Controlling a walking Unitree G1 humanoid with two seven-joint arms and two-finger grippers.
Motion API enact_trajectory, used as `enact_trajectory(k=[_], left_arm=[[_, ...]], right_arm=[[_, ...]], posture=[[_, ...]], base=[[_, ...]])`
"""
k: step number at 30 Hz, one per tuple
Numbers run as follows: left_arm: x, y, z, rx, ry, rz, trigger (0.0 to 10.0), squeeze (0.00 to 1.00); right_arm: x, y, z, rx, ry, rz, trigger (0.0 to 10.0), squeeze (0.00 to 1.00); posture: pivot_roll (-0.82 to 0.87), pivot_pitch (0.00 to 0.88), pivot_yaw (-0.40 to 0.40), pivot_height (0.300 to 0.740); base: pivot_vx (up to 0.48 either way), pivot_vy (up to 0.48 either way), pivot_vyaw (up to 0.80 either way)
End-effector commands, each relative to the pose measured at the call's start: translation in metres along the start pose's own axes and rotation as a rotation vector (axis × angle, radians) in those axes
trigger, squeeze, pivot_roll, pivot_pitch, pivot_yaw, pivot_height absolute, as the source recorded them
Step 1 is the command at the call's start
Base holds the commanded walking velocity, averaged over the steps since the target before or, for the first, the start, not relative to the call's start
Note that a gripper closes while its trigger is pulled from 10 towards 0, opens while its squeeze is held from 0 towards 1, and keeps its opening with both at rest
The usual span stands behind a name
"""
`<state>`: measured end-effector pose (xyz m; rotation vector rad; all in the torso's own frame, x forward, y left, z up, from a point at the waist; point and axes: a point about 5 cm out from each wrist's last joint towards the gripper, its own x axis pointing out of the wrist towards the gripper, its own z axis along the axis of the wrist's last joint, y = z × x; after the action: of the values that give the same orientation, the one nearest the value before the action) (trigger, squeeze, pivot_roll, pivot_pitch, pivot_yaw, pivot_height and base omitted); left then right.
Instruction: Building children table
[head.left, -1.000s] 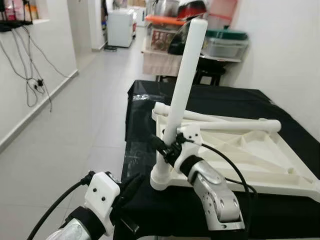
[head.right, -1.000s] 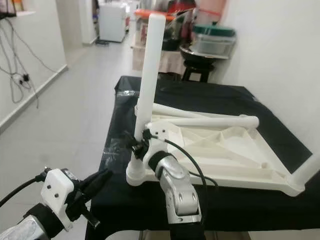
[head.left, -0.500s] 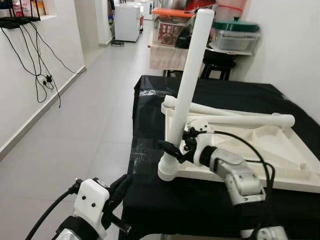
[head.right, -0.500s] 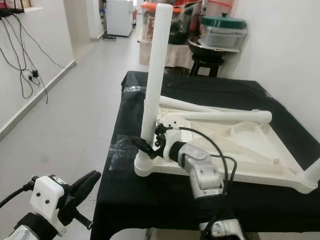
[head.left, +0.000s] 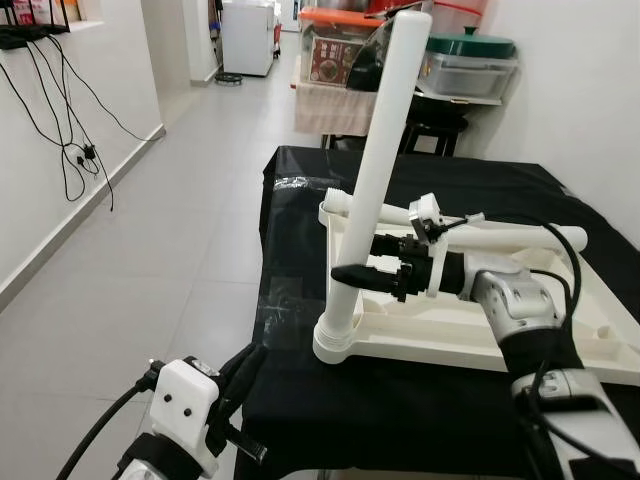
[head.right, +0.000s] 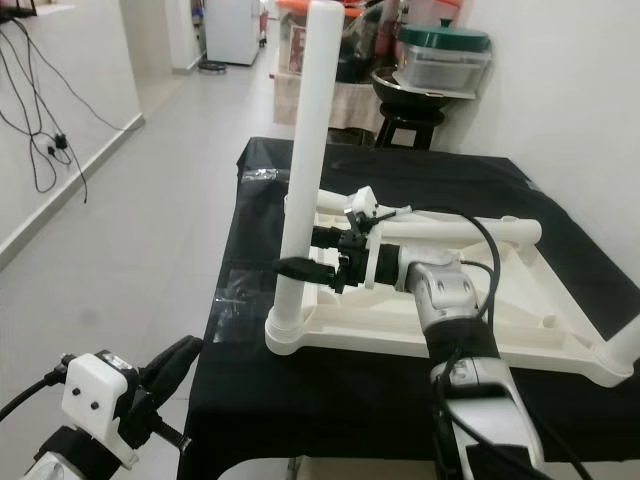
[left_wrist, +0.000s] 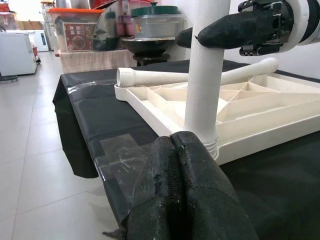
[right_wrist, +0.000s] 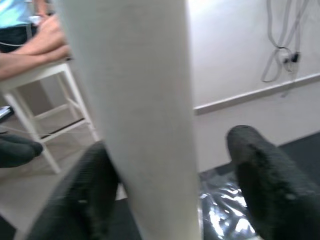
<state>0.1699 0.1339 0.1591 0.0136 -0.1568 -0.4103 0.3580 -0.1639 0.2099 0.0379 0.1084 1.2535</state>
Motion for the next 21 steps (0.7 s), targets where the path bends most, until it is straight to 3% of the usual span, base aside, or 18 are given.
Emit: enact_trajectory(k=[1, 9, 11, 12, 15, 16, 17, 18, 19, 21], left_arm=[[-0.001, 0.001, -0.003, -0.018, 0.001, 0.014, 10.0, 0.0], [-0.001, 0.0, -0.002, -0.017, -0.007, 0.018, 10.0, 0.0], [-0.001, -0.001, -0.002, -0.022, -0.009, 0.015, 10.0, 0.0], [-0.002, -0.003, 0.0, -0.033, -0.011, 0.005, 10.0, 0.0], [-0.002, -0.003, 0.0, -0.033, -0.011, 0.005, 10.0, 0.0], [-0.003, -0.003, 0.0, -0.036, -0.011, 0.0, 10.0, 0.0], [-0.003, -0.003, 0.0, -0.036, -0.011, 0.0, 10.0, 0.0], [-0.004, -0.001, 0.002, -0.039, -0.011, -0.005, 10.0, 0.0], [-0.004, 0.001, 0.003, -0.04, -0.01, -0.007, 10.0, 0.0], [-0.004, 0.001, 0.003, -0.04, -0.01, -0.007, 10.0, 0.0]], right_arm=[[-0.006, -0.004, 0.005, -0.003, -0.025, -0.018, 0.0, 0.0], [-0.014, -0.001, -0.001, 0.012, -0.036, 0.01, 0.0, 0.0], [-0.021, -0.001, -0.005, 0.007, -0.035, -0.002, 0.0, 0.0], [-0.035, 0.012, -0.016, -0.001, -0.057, -0.08, 0.0, 0.0], [-0.035, 0.012, -0.016, -0.001, -0.057, -0.08, 0.0, 0.0], [-0.032, 0.023, -0.025, 0.022, -0.066, -0.149, 0.0, 0.0], [-0.032, 0.023, -0.025, 0.022, -0.066, -0.149, 0.0, 0.0], [-0.001, 0.048, -0.051, 0.127, -0.118, -0.422, 0.0, 0.0], [0.012, 0.075, -0.07, 0.25, -0.154, -0.669, 0.0, 0.0], [0.012, 0.075, -0.07, 0.25, -0.154, -0.669, 0.0, 0.0]], posture=[[0.06, 0.0, -0.106, 0.74], [0.06, 0.0, -0.106, 0.74], [0.05, 0.0, -0.105, 0.74], [0.04, 0.0, -0.109, 0.74], [0.04, 0.0, -0.109, 0.74], [0.04, 0.0, -0.118, 0.74], [0.04, 0.0, -0.118, 0.74], [0.02, 0.019, -0.105, 0.74], [0.01, 0.025, -0.095, 0.74], [0.01, 0.025, -0.095, 0.74]], base=[[0.0, 0.0, 0.0], [0.0, 0.0, 0.0], [0.0, 0.0, 0.0], [0.0, 0.0, 0.0], [0.0, 0.0, 0.0], [0.0, 0.0, 0.0], [0.0, 0.0, 0.0], [0.0, 0.0, 0.0], [0.0, 0.0, 0.0], [0.0, 0.0, 0.0]])
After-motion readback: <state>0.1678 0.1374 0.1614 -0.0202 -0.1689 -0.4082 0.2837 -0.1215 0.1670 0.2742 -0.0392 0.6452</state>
